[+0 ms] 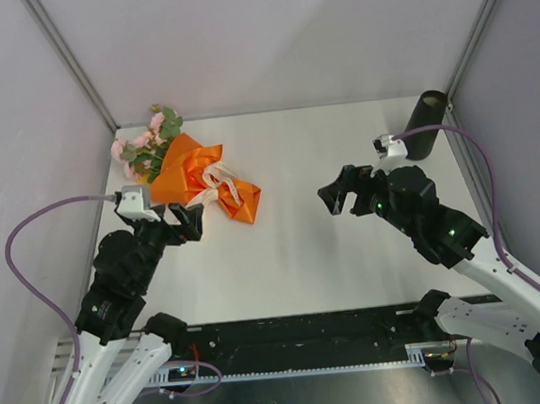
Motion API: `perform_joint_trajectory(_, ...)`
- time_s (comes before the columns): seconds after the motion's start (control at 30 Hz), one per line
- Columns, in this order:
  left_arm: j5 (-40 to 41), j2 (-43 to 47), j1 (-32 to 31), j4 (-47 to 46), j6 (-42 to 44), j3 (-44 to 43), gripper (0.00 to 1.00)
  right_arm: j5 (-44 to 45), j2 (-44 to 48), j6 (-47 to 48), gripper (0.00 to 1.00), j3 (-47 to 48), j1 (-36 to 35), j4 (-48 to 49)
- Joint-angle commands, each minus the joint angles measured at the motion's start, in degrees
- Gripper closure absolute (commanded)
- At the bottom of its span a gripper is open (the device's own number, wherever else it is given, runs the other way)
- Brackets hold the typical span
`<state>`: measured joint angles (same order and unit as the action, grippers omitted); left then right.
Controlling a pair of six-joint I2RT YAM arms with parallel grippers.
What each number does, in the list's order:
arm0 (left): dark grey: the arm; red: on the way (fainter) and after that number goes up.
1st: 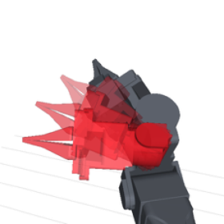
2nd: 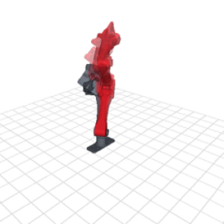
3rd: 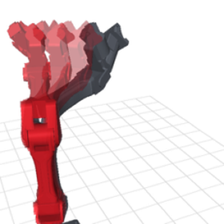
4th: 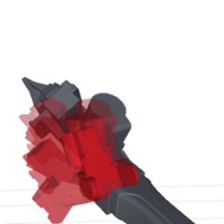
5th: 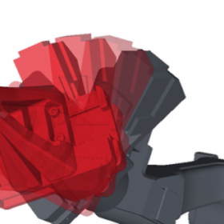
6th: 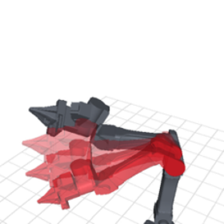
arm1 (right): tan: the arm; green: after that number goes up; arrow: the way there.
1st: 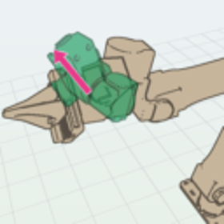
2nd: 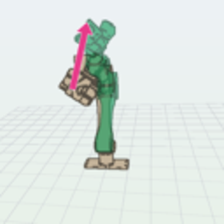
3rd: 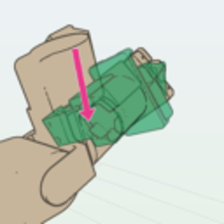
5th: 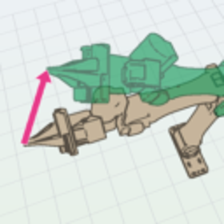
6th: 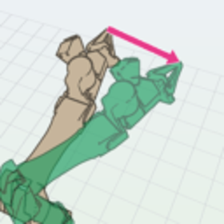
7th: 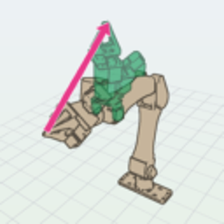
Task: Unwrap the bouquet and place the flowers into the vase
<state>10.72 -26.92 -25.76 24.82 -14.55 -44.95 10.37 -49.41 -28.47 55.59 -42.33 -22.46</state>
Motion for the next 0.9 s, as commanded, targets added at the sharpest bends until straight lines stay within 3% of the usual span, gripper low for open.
perform_joint_trajectory(0.0,2.12,-0.89,-0.24,-0.37,-0.3,-1.75,0.0,1.22,0.1,0.05,0.01,0.83,-0.3,1.17)
perform_joint_trajectory(0.27,4.67,-2.98,-0.23,-0.14,-0.99,-2.09,0.0,0.86,-0.03,-0.09,0.01,0.8,-0.3,1.58)
perform_joint_trajectory(0.43,17.45,-9.32,0.35,4.98,-4.89,-6.15,0.0,0.99,0.04,0.49,0.01,0.32,-0.38,2.49)
perform_joint_trajectory(0.5,18.95,-13.26,2.58,6.98,-6.07,-8.34,0.01,0.75,0.22,0.78,0.01,-0.13,-0.39,2.96)
perform_joint_trajectory(0.7,4.77,-24.32,15.56,7.54,-16.25,-11.62,0.06,-1.73,2.13,1.36,0.01,-2.09,-0.75,4.4)
perform_joint_trajectory(0.87,0.74,-33.47,17.23,5.1,-19.29,-12.89,0.09,-4.08,4.88,2.78,0.01,-3.66,-1.05,5.07)
